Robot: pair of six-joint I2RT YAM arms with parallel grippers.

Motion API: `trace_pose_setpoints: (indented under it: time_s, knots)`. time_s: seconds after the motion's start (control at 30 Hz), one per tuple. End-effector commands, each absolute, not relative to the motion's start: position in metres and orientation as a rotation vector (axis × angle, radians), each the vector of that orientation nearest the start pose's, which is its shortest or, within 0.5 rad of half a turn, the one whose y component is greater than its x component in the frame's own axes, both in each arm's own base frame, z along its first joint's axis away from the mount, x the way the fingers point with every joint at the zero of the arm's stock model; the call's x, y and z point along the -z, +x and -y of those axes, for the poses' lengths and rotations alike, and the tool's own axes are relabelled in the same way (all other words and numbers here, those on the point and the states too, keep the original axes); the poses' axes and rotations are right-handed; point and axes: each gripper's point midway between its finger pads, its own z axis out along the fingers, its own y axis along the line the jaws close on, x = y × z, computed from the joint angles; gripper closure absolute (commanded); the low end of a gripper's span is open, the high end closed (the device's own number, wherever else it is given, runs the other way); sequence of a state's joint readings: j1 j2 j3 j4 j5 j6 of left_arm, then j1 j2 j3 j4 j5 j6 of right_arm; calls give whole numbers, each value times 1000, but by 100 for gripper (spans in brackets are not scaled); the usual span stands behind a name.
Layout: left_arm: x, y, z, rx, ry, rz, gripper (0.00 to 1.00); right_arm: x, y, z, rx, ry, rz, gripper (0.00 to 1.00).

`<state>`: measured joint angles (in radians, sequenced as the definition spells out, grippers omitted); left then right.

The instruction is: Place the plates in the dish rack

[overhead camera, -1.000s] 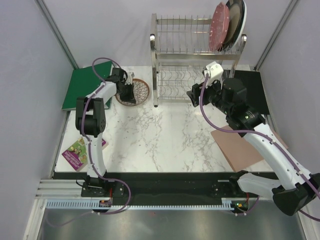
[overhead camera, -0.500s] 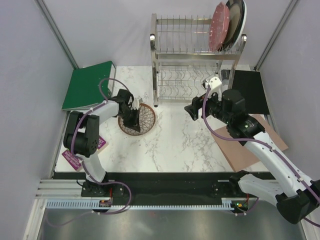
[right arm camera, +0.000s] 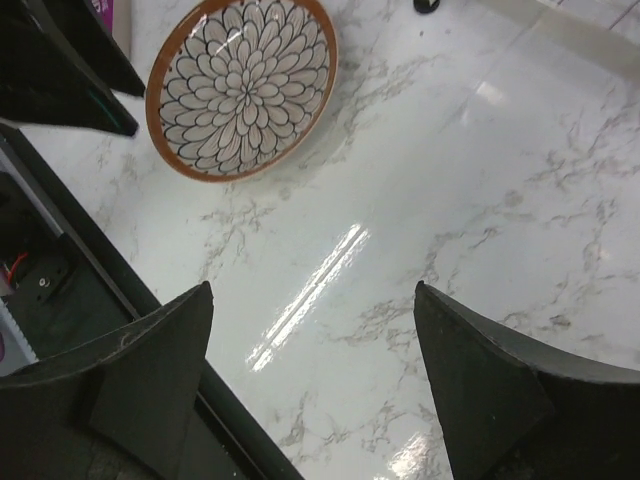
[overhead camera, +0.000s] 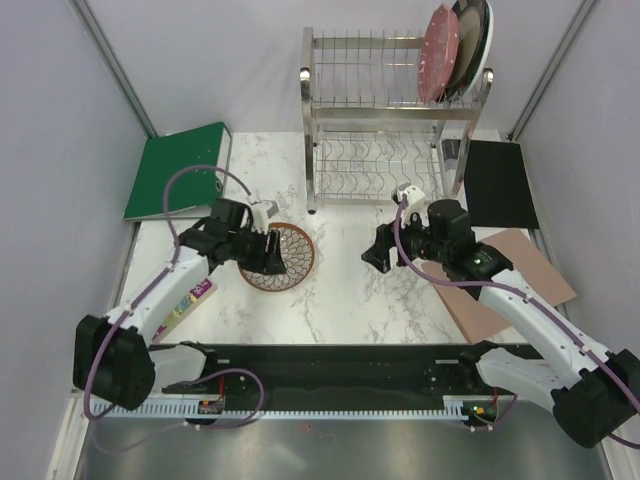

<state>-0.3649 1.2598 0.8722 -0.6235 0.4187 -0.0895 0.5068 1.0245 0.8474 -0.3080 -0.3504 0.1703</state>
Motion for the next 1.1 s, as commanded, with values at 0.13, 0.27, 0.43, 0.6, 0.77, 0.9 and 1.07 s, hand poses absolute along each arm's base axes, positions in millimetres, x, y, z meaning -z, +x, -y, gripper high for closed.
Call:
trace_pose_setpoints:
  time_s: [0.13,0.27,0.43,0.6,0.77,0.9,1.07]
  knots:
    - [-120,288,73,435,90,-2473,25,-181,257,-258,-1067,-466,-2142,16]
    - [-100,309,44,409,-6,-2500,23,-181,268,-276,-1177,-411,-2109,17]
    - [-75,331,28,388,-56,-2536,27,-163,276,-286,-1229,-348,-2164,16]
    - [-61,339,35,480,-56,-2561,35,-143,282,-293,-1271,-288,-2215,17]
    - [-44,338,48,606,-39,-2589,39,-120,289,-295,-1260,-215,-2283,11]
    - [-38,333,65,755,0,-2598,58,-107,294,-298,-1270,-159,-2313,13]
    - [-35,320,78,883,44,-2603,92,-94,298,-310,-1362,-114,-2340,17]
